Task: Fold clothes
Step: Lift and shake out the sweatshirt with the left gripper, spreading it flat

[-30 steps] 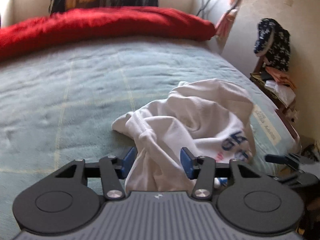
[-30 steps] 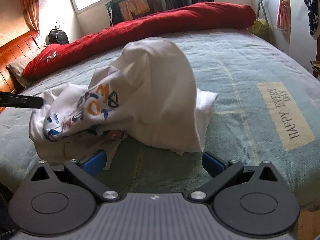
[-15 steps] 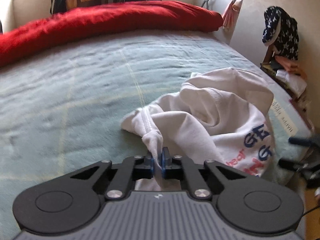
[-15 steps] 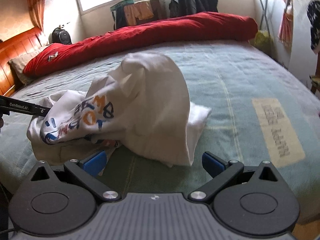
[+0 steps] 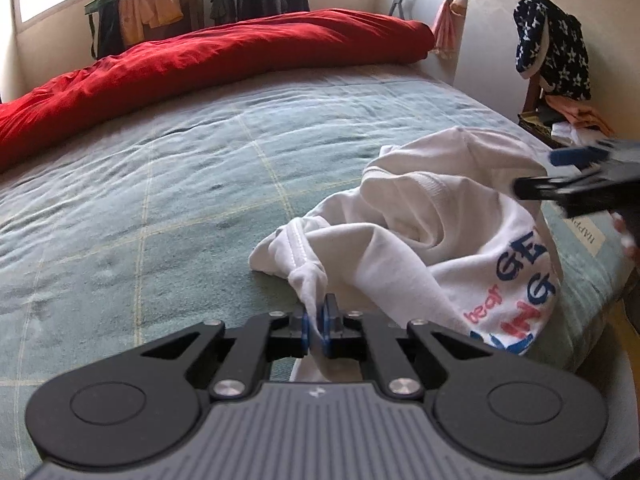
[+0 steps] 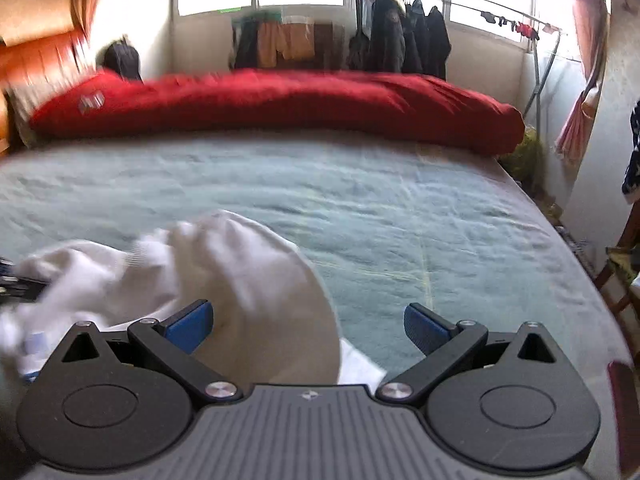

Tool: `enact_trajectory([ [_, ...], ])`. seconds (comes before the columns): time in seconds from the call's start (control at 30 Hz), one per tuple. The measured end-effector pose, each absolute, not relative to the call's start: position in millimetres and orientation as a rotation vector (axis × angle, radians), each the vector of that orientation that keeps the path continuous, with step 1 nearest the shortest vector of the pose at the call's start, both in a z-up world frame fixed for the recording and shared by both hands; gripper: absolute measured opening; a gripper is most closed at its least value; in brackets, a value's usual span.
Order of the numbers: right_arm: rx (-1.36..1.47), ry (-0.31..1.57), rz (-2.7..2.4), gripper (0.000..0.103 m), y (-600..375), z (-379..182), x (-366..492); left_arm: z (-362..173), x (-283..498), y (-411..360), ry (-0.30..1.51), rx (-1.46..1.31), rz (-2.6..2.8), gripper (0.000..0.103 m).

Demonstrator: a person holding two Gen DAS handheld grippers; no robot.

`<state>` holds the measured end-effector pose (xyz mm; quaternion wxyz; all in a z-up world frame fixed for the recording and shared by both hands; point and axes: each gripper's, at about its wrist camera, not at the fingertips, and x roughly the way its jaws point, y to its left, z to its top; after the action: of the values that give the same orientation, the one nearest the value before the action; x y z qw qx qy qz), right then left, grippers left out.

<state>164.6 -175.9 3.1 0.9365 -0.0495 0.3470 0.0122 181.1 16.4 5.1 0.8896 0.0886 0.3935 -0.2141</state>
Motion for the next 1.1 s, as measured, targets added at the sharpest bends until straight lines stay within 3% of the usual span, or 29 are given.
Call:
enact_trajectory([
  [0.17,-0.245,0.817,-0.027,0.103,-165.3,-24.6,203.0,5.3,186.6,14.4,0.795,0.237,-0.421,0.005],
  [0.5,-0.4,0.697,-0.202,0.103,-168.8,-28.6,230.6,10.8,223.2,16.9,0.721,0.392,-0.281,0.005],
  [1.1,-0.237,0.599,-0.282,0.103,-249.3,7.8,314.1,25.4,376.7,23.6,0.591,0.508,-0.062,0.004],
])
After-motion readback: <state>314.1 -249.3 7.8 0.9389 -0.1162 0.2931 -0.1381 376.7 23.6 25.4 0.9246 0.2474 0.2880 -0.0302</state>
